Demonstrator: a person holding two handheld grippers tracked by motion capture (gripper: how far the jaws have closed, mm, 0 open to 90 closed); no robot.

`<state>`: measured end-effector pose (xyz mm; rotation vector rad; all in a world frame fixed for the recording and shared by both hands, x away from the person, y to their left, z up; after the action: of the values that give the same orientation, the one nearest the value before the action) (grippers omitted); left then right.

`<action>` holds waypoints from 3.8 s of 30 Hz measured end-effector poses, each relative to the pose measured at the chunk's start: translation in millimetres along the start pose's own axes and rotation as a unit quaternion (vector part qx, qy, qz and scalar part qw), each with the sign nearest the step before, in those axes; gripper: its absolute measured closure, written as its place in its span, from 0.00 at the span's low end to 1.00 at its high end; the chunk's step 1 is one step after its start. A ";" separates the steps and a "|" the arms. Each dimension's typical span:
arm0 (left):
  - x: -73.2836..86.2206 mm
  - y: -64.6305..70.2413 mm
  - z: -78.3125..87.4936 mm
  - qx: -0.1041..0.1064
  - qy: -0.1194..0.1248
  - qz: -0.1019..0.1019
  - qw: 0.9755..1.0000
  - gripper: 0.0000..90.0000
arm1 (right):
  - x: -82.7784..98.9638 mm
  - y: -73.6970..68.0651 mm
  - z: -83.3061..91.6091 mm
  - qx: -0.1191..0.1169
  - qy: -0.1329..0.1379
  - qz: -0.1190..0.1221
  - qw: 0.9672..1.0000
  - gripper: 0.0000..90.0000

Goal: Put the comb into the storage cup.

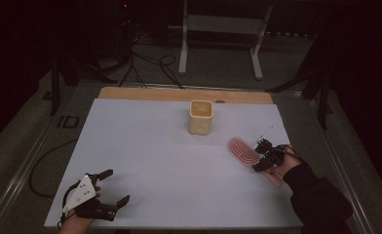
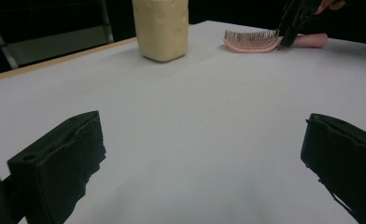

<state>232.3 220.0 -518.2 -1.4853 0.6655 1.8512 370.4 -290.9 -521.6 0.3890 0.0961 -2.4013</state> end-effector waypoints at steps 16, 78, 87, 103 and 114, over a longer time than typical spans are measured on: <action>0.2 0.2 -0.2 0.001 0.000 0.000 1.000 0.00 | 0.7 1.4 -6.9 -0.005 -0.024 -0.005 1.000 0.76; 0.5 -1.2 0.0 -0.002 0.000 0.008 1.000 0.00 | -27.9 -25.8 41.8 -0.003 0.190 0.004 0.982 0.78; 0.3 -1.1 0.1 -0.002 0.000 0.008 1.000 0.00 | -32.6 -27.5 58.2 0.009 0.241 0.001 0.970 0.78; 0.4 -1.1 0.0 -0.001 0.000 0.008 1.000 0.00 | -51.6 -40.2 82.1 0.018 0.302 0.012 0.953 0.78; 0.7 -0.9 0.1 -0.001 -0.001 0.008 1.000 0.00 | -72.8 -44.9 86.2 0.014 0.326 0.011 0.945 0.78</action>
<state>232.8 220.8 -518.8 -1.4833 0.6766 1.8647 371.5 -225.9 -419.0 1.1762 0.3504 -2.1578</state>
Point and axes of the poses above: each handheld gripper's, and its own axes: z roughly backward along the jaws, x roughly out of its underside, y roughly to its right, the point moved 4 cm from there along -z, roughly forward along the jaws, and after that the axes turned 5 degrees about y, right-handed, at the moved point
